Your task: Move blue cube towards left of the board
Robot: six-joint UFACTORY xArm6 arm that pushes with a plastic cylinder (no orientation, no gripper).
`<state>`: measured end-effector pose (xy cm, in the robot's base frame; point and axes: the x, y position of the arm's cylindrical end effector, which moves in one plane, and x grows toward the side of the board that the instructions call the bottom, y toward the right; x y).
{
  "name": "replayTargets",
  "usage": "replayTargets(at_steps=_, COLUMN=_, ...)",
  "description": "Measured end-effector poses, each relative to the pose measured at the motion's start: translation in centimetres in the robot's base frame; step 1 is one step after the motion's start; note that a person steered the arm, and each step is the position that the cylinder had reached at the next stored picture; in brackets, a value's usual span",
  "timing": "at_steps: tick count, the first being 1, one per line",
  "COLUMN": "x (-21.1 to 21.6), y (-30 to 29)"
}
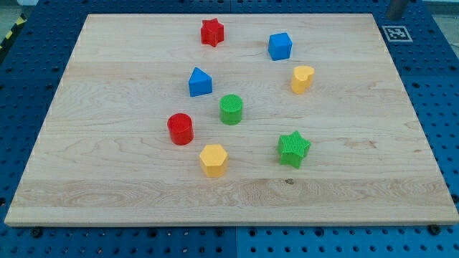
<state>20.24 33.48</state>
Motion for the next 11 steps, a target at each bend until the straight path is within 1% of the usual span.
replayTargets(at_steps=2, x=0.2, y=0.0)
replayTargets(at_steps=3, x=3.5, y=-3.1)
replayTargets(at_steps=4, x=7.2, y=-9.0)
replayTargets(at_steps=5, x=7.4, y=-9.5)
replayTargets(at_steps=7, x=8.7, y=-22.1)
replayTargets(at_steps=9, x=8.7, y=-23.1)
replayTargets(at_steps=11, x=11.7, y=-23.4)
